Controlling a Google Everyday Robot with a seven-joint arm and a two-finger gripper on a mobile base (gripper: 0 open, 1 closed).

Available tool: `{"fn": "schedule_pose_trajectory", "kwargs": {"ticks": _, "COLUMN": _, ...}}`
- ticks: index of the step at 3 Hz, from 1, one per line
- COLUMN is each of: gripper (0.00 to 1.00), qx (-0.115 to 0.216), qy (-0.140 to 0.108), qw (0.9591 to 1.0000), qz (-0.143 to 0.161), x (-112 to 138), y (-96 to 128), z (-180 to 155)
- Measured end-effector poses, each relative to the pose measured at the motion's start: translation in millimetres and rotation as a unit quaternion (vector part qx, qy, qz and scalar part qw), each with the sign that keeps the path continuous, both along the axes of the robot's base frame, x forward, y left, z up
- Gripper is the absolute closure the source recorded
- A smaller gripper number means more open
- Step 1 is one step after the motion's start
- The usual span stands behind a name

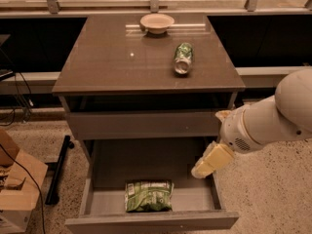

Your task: Pick green jalapeno chip bag from middle drawer and place on counter

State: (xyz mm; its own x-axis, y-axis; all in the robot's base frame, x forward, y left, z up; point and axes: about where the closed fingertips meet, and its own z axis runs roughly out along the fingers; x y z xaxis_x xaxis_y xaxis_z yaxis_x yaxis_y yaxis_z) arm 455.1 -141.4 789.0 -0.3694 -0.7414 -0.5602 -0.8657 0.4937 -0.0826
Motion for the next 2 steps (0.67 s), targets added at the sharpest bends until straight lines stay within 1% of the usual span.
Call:
{"fn": "schedule_pose_trajectory", "kwargs": {"ticks": 1, "gripper": 0.0, "qx": -0.014, "qy": 0.014, "qw": 0.9998, "qz": 0.0, "x": 11, "y": 24, "z": -51}}
{"fn": "schedule_pose_trajectory", "kwargs": {"ticks": 2, "gripper": 0.0, "qx": -0.003, "qy": 0.039, "qw": 0.9992, "qz": -0.008, "x": 17, "y": 39, "z": -103}}
